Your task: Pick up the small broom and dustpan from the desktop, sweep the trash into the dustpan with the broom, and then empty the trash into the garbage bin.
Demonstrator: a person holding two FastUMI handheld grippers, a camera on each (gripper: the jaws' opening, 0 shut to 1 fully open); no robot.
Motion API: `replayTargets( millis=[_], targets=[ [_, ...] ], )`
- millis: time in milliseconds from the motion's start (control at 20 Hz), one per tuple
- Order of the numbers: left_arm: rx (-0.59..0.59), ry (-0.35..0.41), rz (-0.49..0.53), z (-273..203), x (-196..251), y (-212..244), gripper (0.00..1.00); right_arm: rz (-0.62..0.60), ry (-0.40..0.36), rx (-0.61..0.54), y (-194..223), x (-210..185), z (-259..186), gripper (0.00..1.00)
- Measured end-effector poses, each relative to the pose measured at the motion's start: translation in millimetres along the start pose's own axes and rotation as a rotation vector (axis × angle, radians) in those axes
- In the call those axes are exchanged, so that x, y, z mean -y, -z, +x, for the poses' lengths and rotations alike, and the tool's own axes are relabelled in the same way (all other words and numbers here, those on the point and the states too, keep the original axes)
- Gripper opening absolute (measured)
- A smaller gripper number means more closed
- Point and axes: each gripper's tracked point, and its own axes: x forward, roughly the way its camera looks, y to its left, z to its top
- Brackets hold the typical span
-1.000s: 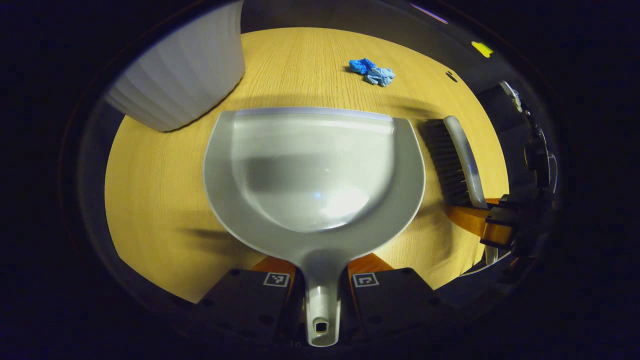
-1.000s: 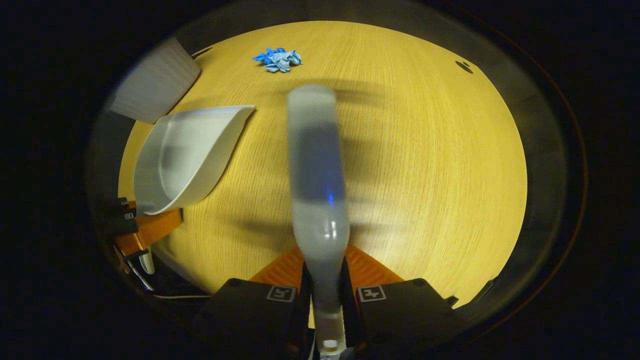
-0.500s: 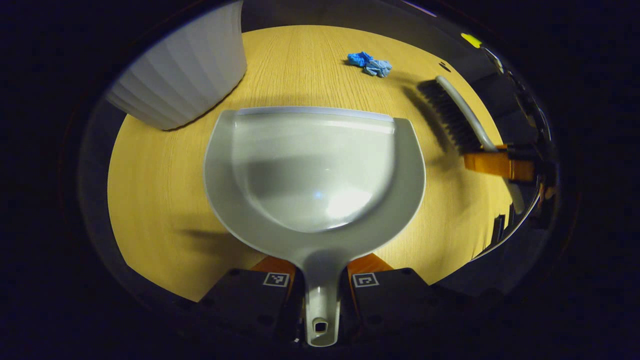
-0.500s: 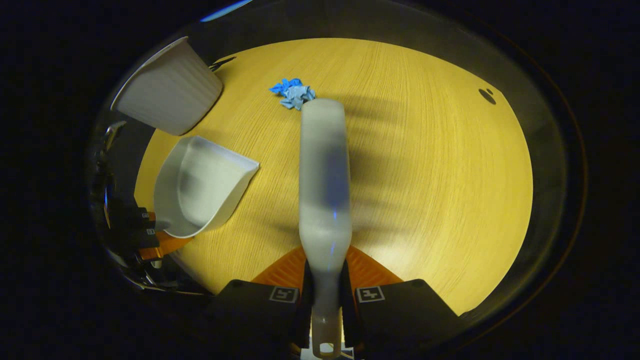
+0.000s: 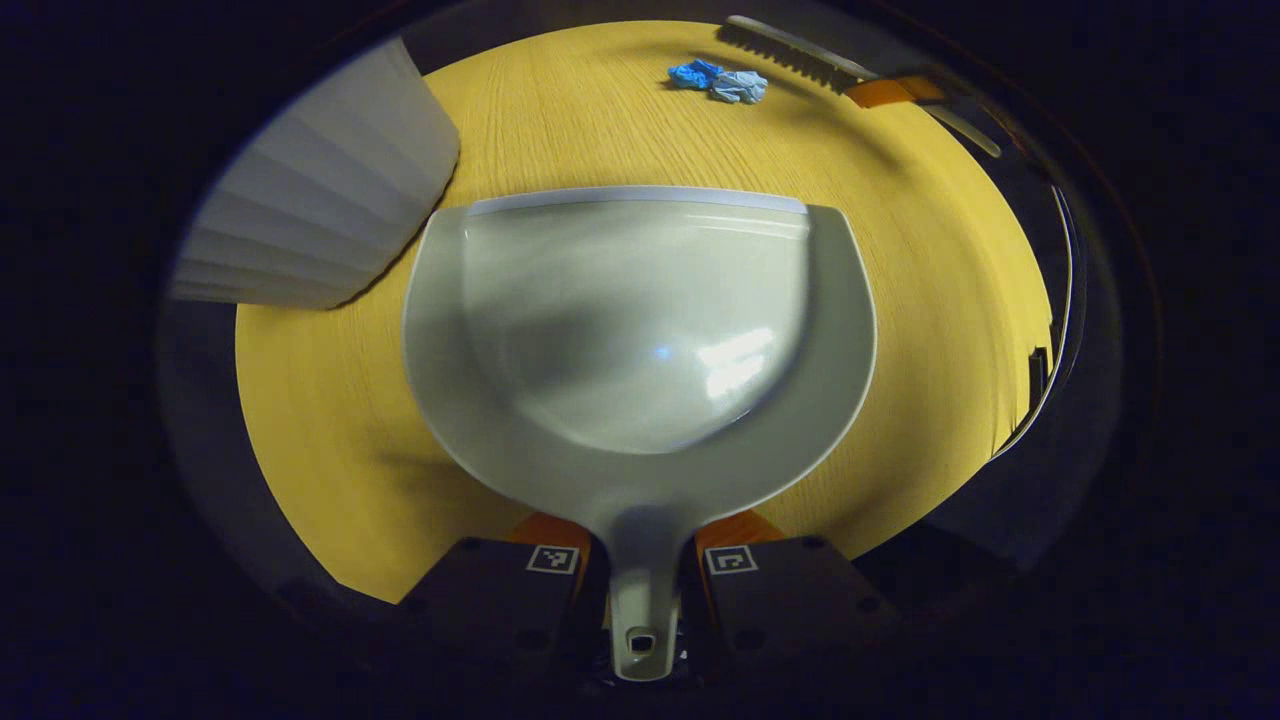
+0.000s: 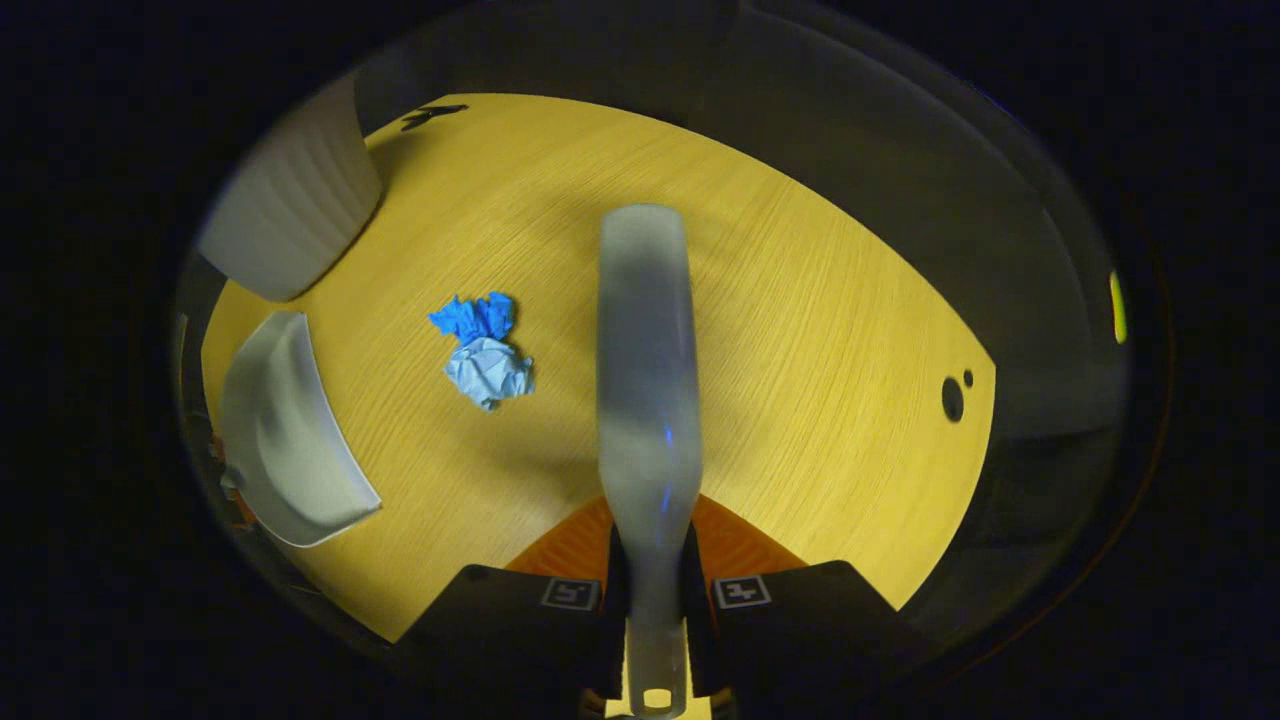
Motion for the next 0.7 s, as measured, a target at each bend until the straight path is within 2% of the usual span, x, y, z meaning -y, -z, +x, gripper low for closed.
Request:
replayTargets(
  millis=[150, 200, 250, 350, 500, 700],
  targets=[
    [-0.007, -0.012, 0.035, -3.1, -7.2, -4.6, 0.3, -0.144, 0.003, -0.035, -3.7, -7.6, 15.5, 0.28],
    [-0.01, -0.015, 0.045, -2.9, -7.4, -5.7, 0.3, -0.182, -0.011, -0.052, -1.2, -16.8, 18.4, 0.38],
    [-0.009, -0.017, 0.057, -2.7, -7.9, -7.1, 0.3, -0.233, -0.026, -0.067, 2.8, -27.2, 18.6, 0.28],
    [-0.007, -0.02, 0.084, -2.2, -9.6, -9.2, 0.3, -0.356, -0.022, -0.058, 1.5, -42.5, 16.2, 0.28],
    [0.025, -0.026, 0.151, -3.0, -10.7, -10.5, 0.3, -0.431, -0.121, -0.091, 13.5, -86.8, -0.7, 0.28],
    [0.13, -0.026, 0.234, 2.1, -10.3, -12.5, 0.3, -0.398, -0.342, -0.112, 44.4, -156.1, -26.8, 0.28]
  ],
)
